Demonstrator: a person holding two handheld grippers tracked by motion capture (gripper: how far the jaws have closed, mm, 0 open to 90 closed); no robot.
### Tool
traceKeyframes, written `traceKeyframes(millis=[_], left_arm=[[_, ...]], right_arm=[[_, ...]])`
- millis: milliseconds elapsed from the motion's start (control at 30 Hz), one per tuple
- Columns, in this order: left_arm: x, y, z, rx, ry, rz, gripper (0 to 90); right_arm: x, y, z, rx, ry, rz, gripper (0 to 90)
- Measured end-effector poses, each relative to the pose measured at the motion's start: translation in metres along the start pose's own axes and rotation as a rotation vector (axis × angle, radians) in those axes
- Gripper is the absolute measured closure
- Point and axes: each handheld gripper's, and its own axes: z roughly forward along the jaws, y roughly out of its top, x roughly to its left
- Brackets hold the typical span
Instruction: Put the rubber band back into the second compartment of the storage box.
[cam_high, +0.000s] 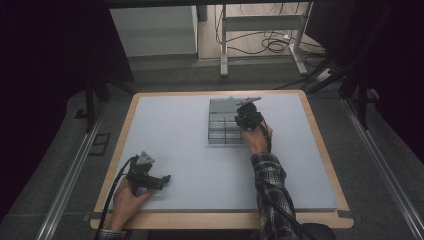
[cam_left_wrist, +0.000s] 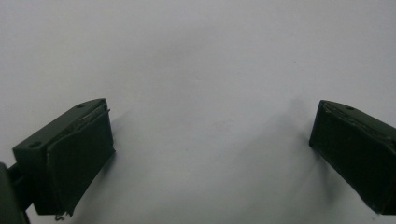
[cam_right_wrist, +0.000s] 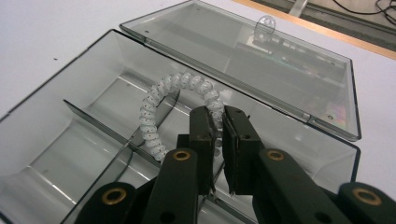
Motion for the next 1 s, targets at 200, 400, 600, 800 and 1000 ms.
traceKeyframes(millis=[200, 400, 600, 800, 1000], left_arm=[[0.000, 0.000, 0.000, 0.001, 0.000, 0.000, 0.0], [0.000, 0.000, 0.000, 0.002, 0.000, 0.000, 0.0], [0.000, 0.000, 0.000, 0.000, 0.000, 0.000, 0.0], [0.000, 0.000, 0.000, 0.000, 0.000, 0.000, 0.0], [0.000, 0.000, 0.000, 0.000, 0.000, 0.000, 0.0]], right_arm=[[0.002, -0.003, 0.006, 0.005, -0.009, -0.012, 81.3], [0.004, -0.005, 0.012, 0.029, -0.017, -0.030, 81.1], [0.005, -0.006, 0.015, 0.045, -0.024, -0.043, 80.2], [0.004, -0.004, 0.012, 0.035, -0.022, -0.036, 71.7], [0.005, -0.004, 0.010, 0.028, -0.007, -0.033, 69.7]])
